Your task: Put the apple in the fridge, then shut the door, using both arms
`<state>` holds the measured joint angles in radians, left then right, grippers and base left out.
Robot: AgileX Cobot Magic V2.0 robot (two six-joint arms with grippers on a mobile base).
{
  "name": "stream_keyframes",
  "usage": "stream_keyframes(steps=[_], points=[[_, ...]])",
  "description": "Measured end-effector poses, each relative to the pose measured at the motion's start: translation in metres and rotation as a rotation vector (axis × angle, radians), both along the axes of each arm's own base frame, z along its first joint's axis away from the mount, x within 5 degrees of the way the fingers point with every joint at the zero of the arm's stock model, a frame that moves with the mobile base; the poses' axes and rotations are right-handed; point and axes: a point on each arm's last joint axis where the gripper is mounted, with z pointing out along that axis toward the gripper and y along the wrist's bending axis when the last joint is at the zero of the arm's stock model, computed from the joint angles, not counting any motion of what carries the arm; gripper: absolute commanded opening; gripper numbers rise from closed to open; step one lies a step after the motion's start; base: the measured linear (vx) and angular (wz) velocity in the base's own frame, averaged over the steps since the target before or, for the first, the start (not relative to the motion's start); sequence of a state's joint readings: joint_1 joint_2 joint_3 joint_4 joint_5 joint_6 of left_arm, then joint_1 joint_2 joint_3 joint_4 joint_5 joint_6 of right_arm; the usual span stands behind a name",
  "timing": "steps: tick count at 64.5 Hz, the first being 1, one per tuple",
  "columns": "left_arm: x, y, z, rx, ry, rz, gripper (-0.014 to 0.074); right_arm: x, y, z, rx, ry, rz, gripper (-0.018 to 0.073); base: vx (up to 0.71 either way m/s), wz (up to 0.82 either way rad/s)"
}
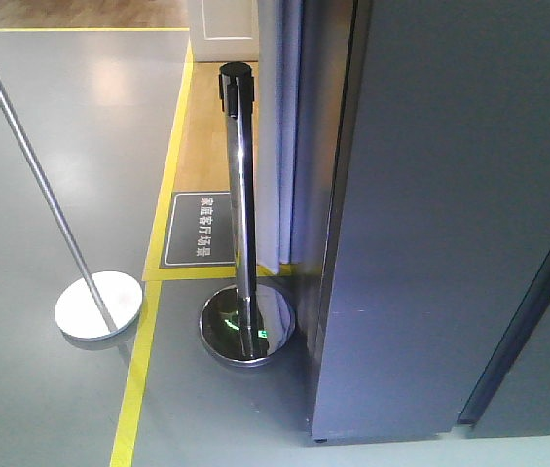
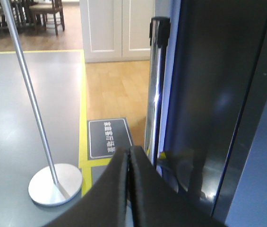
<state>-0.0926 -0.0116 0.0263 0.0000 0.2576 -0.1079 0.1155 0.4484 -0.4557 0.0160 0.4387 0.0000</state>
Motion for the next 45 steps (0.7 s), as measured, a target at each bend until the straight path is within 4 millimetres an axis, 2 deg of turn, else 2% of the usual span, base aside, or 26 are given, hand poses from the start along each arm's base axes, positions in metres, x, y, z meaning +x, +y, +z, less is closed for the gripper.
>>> stream_keyframes(steps=[45], points=[[0.0,0.0001,0.0,0.0,0.0,0.001,-0.0006,0.0,0.0,0.0,0.0,0.0,0.0,-0.0008,0.0,0.0]])
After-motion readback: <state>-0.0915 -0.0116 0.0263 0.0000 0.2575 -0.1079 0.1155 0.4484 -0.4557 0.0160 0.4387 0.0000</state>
